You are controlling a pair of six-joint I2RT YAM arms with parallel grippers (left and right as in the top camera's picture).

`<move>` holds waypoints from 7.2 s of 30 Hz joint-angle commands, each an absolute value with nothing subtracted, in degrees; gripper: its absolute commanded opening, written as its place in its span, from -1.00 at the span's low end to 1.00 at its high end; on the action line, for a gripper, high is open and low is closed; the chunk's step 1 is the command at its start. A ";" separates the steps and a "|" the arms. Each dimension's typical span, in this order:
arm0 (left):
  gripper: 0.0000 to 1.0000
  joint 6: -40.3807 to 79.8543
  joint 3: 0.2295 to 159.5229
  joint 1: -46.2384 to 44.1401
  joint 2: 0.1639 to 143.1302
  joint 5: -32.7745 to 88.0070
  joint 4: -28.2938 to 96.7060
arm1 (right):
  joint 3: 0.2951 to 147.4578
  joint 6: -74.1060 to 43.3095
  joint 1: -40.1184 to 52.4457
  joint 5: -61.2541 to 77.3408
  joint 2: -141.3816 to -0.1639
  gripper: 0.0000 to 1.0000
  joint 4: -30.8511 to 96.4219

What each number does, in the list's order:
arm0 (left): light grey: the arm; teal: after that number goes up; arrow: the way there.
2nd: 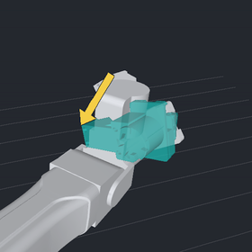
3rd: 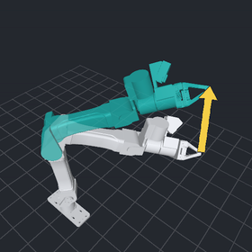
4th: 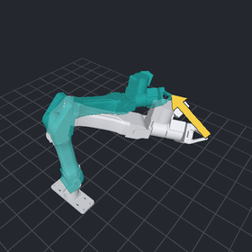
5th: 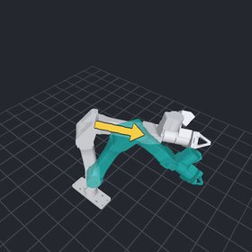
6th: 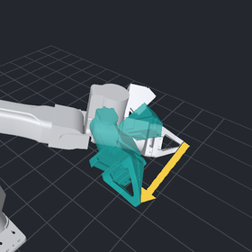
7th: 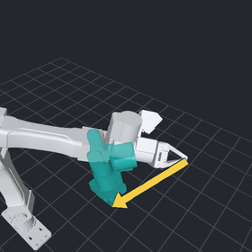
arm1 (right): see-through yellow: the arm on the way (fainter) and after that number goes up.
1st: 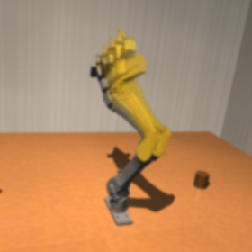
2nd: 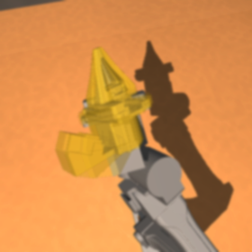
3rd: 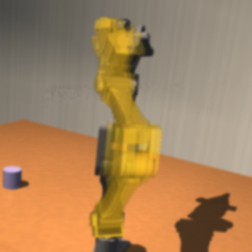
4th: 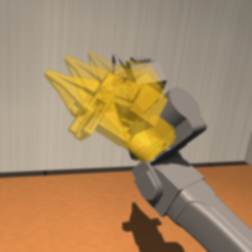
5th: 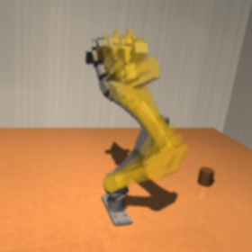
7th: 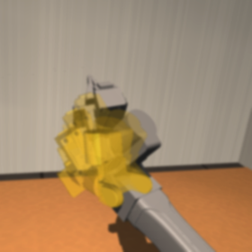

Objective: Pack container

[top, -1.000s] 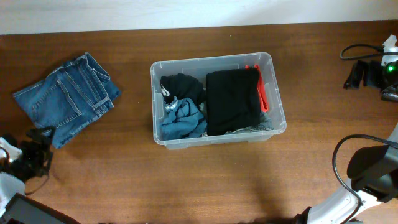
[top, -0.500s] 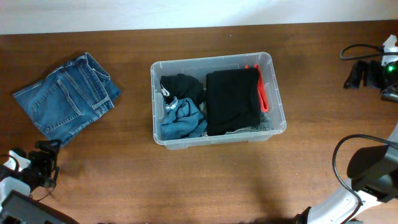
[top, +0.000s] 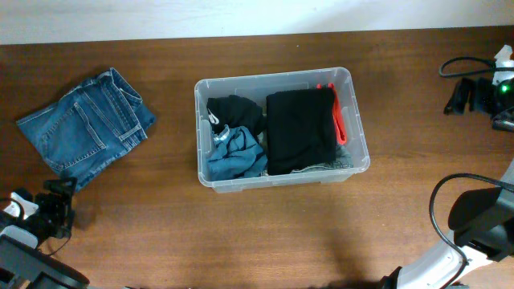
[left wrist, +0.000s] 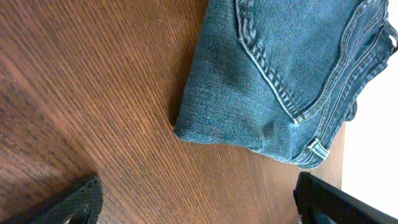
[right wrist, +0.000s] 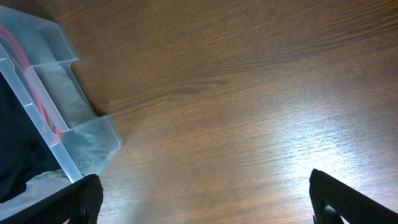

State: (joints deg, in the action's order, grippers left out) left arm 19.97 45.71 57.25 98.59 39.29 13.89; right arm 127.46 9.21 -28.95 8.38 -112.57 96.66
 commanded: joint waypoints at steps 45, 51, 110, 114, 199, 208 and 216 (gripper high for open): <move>-0.99 29.02 47.59 49.76 104.92 44.71 7.51 | 127.57 9.19 -28.91 8.12 -112.12 0.96 96.66; -0.99 26.89 47.59 49.50 87.26 29.28 20.64 | 127.57 9.19 -28.91 8.12 -112.12 0.97 96.66; 0.39 19.81 46.96 45.54 95.11 22.55 32.32 | 127.57 9.19 -28.91 8.12 -112.12 0.97 96.66; 0.40 19.81 44.31 45.01 95.11 22.79 25.89 | 127.57 9.19 -28.91 8.12 -112.12 0.97 96.66; -0.99 28.42 66.35 30.48 69.95 32.77 20.21 | 127.57 9.19 -28.91 8.12 -112.12 0.97 96.66; -0.99 28.42 70.87 22.11 69.95 35.09 0.95 | 127.57 9.19 -28.91 8.12 -112.12 0.97 96.66; -0.99 29.67 70.87 10.70 70.17 34.57 -21.28 | 127.57 9.19 -28.91 8.12 -112.12 0.97 96.66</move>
